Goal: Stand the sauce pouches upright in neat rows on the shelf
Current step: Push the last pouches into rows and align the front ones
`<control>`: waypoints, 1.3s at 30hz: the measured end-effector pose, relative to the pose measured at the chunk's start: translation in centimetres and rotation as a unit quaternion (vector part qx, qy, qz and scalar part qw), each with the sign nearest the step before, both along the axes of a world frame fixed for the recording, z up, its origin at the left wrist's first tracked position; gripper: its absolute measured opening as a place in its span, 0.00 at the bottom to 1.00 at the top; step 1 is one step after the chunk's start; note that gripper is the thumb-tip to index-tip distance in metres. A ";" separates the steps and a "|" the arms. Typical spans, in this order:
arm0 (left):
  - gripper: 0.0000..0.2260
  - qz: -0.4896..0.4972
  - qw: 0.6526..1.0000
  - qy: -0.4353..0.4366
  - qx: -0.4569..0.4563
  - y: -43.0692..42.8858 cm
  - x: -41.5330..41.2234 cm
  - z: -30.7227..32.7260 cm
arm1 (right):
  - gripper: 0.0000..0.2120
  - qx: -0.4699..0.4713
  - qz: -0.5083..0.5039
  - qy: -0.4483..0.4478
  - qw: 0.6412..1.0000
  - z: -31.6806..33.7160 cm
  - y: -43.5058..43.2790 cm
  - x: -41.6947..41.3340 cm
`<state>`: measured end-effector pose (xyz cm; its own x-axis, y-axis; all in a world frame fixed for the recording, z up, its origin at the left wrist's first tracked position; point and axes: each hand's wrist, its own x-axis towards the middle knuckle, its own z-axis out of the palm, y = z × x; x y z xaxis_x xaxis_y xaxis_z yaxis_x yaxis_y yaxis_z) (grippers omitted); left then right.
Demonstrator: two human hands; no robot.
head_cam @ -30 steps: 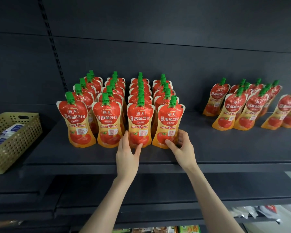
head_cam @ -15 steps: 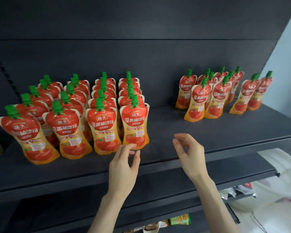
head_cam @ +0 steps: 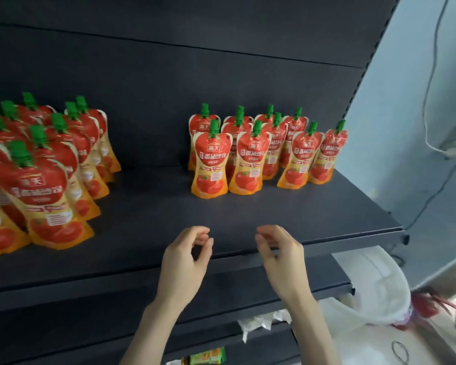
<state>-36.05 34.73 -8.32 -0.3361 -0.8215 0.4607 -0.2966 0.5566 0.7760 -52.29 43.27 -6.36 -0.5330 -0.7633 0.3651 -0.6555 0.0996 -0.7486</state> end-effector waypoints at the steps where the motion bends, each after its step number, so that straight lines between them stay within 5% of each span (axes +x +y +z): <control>1: 0.08 0.011 1.000 0.001 -0.003 -0.5 -1.2 0.3 | 0.06 0.001 0.002 -0.005 1.000 0.1 -0.3 -1.2; 8: 0.19 0.100 0.995 0.009 0.007 -6.0 -6.9 1.9 | 0.07 -0.023 0.033 -0.002 0.999 0.6 -5.9 -6.9; 14: 0.33 0.130 0.983 0.052 0.118 -10.6 -9.1 3.7 | 0.17 -0.034 0.057 -0.019 0.998 0.5 -12.1 -9.8; 20: 0.22 0.073 0.976 0.088 0.186 -13.0 -10.0 3.4 | 0.24 -0.016 0.111 -0.115 0.987 0.6 -15.7 -10.8; 26: 0.18 0.077 0.968 0.105 0.214 -13.0 -9.4 2.7 | 0.14 0.003 0.148 -0.167 0.975 0.6 -16.6 -11.7; 39: 0.14 0.182 0.958 0.117 0.187 -11.5 -4.6 3.8 | 0.13 0.030 0.242 -0.200 0.949 1.9 -18.6 -7.2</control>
<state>-40.65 23.27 -4.50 0.0808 -0.9869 0.1399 -0.2114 0.1202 0.9700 -59.48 24.65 -4.47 -0.2022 -0.9670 0.1550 -0.2994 -0.0896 -0.9499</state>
